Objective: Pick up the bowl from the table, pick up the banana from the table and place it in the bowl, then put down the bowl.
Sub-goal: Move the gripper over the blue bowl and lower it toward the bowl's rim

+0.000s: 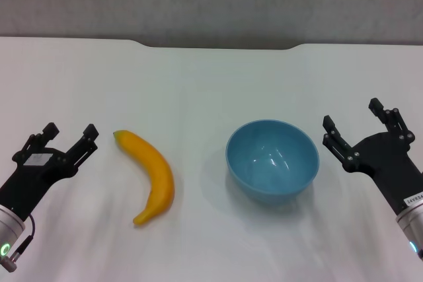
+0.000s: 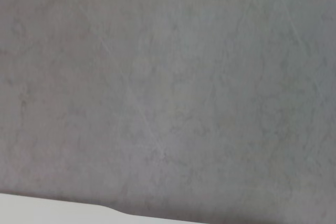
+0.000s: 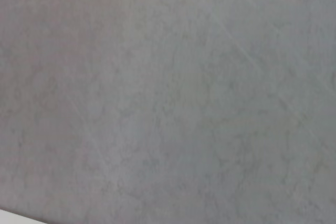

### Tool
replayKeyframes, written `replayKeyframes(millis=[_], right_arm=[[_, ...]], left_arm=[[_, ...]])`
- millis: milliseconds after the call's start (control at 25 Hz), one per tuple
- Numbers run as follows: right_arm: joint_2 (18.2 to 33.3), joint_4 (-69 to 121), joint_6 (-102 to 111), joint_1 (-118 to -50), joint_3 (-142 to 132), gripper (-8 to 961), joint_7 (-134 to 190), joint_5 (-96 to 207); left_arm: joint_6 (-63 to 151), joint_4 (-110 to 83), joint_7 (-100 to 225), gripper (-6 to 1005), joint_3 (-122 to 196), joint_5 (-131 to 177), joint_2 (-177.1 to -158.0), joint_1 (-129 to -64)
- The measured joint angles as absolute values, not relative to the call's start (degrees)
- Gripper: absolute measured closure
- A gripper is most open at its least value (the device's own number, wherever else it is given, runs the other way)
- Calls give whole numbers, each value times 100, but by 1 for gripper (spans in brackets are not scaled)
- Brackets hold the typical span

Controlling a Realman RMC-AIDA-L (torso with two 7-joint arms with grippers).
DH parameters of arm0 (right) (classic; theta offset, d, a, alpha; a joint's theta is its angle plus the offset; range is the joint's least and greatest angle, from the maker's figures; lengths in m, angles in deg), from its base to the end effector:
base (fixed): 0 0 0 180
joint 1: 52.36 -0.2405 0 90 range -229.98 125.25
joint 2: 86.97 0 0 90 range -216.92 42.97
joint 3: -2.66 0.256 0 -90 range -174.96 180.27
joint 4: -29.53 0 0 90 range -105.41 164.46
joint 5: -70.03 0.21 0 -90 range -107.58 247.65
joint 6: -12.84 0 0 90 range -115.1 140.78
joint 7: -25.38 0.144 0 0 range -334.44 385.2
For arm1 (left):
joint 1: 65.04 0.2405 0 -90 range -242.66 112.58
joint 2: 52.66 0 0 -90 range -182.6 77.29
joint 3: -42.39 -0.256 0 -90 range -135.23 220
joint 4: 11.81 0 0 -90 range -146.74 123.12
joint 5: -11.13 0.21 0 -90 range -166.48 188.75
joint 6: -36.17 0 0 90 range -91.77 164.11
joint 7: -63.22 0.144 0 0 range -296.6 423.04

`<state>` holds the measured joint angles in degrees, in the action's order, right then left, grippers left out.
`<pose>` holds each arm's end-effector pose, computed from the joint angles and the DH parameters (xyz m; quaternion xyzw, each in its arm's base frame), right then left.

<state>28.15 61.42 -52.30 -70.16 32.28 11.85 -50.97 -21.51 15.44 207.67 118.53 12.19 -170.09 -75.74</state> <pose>0.2802 0.2961 -0.0579 -0.7556 0.1484 0.2887 0.5690 -0.3271 0.2980 -0.0222 -0.7235 -0.3310 -0.3693 0.4802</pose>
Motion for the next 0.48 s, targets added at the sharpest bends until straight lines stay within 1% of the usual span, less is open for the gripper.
replayKeyframes(millis=[280,480], right_arm=[[2824,6134,-5236,-7006,3228,79,1190,-5093],[2784,6421,-5179,-6900,3293,79,1128,-5093]], left_arm=[[-2163,1543,20800,93,11859,1223,-17003,-7559],[-2097,1687,20426,93,11863,1280,-16927,-7481]])
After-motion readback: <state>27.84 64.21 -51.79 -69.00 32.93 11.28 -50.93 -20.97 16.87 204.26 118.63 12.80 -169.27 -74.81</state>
